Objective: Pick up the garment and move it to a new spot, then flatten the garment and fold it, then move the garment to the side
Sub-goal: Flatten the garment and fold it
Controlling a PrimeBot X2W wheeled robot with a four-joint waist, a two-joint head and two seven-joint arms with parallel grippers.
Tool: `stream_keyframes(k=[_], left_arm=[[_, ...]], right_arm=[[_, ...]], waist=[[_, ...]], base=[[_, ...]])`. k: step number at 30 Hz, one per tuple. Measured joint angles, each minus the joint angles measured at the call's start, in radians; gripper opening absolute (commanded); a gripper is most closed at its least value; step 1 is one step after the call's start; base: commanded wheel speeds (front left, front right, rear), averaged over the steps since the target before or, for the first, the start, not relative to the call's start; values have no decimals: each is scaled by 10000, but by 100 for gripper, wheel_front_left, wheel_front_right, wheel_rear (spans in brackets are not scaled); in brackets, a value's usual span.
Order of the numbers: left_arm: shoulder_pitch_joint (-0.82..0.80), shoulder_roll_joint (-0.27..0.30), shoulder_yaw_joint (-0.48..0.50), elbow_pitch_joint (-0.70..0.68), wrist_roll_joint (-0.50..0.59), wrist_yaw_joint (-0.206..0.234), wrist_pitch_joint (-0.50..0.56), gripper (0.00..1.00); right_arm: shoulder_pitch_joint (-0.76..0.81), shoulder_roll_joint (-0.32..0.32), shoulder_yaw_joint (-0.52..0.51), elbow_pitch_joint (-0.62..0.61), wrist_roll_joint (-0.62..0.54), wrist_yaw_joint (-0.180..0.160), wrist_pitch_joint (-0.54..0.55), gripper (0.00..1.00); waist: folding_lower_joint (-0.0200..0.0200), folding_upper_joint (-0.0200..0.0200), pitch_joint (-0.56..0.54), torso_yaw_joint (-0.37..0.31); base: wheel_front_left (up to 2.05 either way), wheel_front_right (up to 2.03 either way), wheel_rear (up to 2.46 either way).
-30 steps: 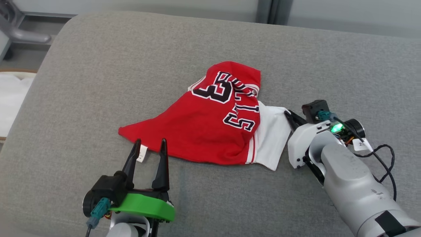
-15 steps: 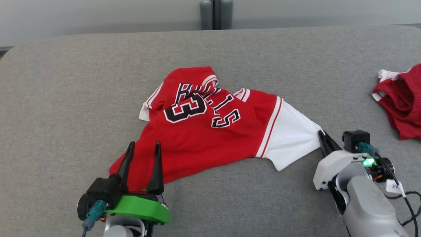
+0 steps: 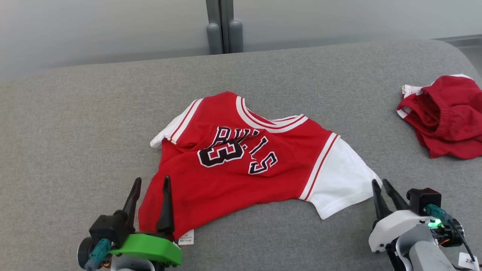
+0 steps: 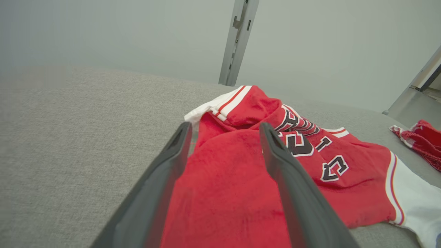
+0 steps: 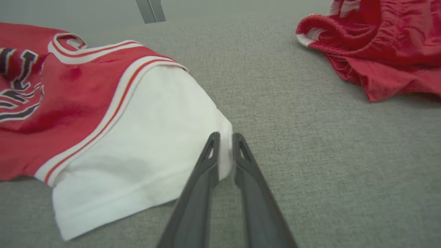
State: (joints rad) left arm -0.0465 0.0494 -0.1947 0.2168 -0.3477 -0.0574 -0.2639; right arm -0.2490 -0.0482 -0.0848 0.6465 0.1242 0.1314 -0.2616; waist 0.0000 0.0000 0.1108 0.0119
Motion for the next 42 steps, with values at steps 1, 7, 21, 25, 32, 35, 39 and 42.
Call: stream_keyframes(k=[1, 7, 21, 25, 32, 35, 39, 42], left_arm=[[11, 6, 84, 104, 40, -6, 0, 100], [-152, 525, 255, 1127, 257, -180, 84, 100], [-3179, 1235, -1012, 3653, 0, -671, 2437, 100], [-3617, 1595, -1289, 3973, -234, -702, 2863, 100], [-3665, 2163, -1987, 4000, -1020, -715, 3900, 44], [-3666, 2301, -2094, 3848, -1248, -717, 3971, 0], [-3753, 2479, -2042, 3630, -1189, -683, 3289, 0], [-4072, 2504, -2056, 3524, -807, -500, 2566, 0]], right_arm=[[85, 0, -8, -174, 4, 0, 0, 100], [392, 0, -280, -1346, -107, 0, -2, 100], [354, -2, 136, -2773, -364, 0, -2, 100], [280, -4, 159, -2863, -387, 0, -2, 100], [194, -4, 73, -2957, -420, 0, -2, 100], [95, -2, 104, -3005, -399, 0, -2, 100], [13, 0, 196, -3085, -357, 0, -2, 100], [-85, -2, 203, -3179, -345, 0, -2, 100]], waist=[[0, 0, -66, 13], [0, 0, -410, 74], [0, 0, 100, -466], [0, 0, 424, -672], [0, 0, 774, -850], [0, 0, 845, -822], [0, 0, 940, -794], [0, 0, 1031, -800]], base=[[0, 0, 0], [0, 0, 0], [0, 0, 0], [0, 0, 0], [0, 0, 0], [0, 0, 0], [0, 0, 0], [0, 0, 0]])
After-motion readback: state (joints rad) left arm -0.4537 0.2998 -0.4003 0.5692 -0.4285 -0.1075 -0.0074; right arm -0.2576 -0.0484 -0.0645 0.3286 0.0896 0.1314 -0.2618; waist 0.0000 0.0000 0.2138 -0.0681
